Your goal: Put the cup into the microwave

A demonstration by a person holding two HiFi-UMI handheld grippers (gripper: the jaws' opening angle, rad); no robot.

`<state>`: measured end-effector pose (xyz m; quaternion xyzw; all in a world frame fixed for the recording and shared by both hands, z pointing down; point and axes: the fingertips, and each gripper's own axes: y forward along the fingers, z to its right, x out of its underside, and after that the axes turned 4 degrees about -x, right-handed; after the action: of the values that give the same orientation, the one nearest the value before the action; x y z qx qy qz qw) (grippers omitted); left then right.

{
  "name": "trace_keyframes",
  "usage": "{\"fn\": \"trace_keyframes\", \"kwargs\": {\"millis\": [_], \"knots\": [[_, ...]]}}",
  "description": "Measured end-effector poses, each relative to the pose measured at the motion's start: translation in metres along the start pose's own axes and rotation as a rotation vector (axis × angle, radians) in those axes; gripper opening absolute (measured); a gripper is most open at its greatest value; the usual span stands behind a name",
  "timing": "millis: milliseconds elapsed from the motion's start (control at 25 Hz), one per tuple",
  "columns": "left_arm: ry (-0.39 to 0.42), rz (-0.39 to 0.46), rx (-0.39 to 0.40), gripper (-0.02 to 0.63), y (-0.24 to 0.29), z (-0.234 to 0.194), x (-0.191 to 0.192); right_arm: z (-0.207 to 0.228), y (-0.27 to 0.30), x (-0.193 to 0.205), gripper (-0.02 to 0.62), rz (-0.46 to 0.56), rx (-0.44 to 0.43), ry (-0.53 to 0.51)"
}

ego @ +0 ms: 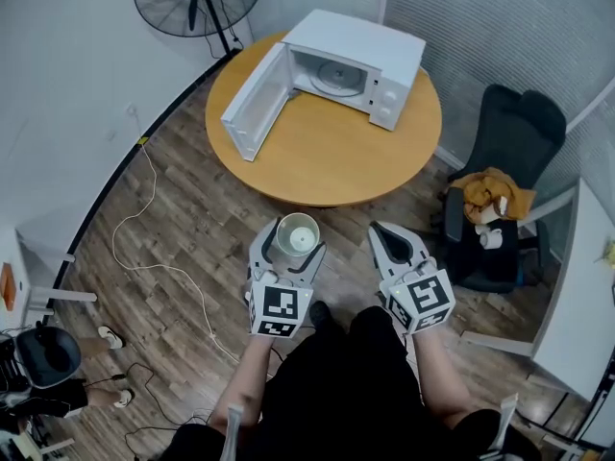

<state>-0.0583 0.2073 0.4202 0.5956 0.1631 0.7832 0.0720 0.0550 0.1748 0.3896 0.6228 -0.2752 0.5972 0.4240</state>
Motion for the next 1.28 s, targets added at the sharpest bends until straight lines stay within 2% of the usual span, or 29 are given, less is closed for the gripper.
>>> {"fn": "trace_keyframes", "kwargs": {"millis": [360, 560, 1040, 1280], "knots": [[0.051, 0.002, 0.007, 0.376, 0.002, 0.005, 0.009, -0.001, 0.0, 0.011, 0.009, -0.028, 0.007, 0.022], [0.087, -0.004, -0.001, 0.376, 0.018, 0.007, 0.01, 0.012, 0.009, 0.018, 0.009, -0.039, -0.011, 0.031], [0.12, 0.001, -0.077, 0.374, 0.096, -0.021, -0.025, 0.083, 0.061, 0.001, 0.009, -0.022, -0.063, 0.057], [0.069, -0.013, -0.093, 0.376, 0.141, -0.023, -0.043, 0.124, 0.081, -0.009, 0.009, -0.02, -0.111, 0.051]]}}
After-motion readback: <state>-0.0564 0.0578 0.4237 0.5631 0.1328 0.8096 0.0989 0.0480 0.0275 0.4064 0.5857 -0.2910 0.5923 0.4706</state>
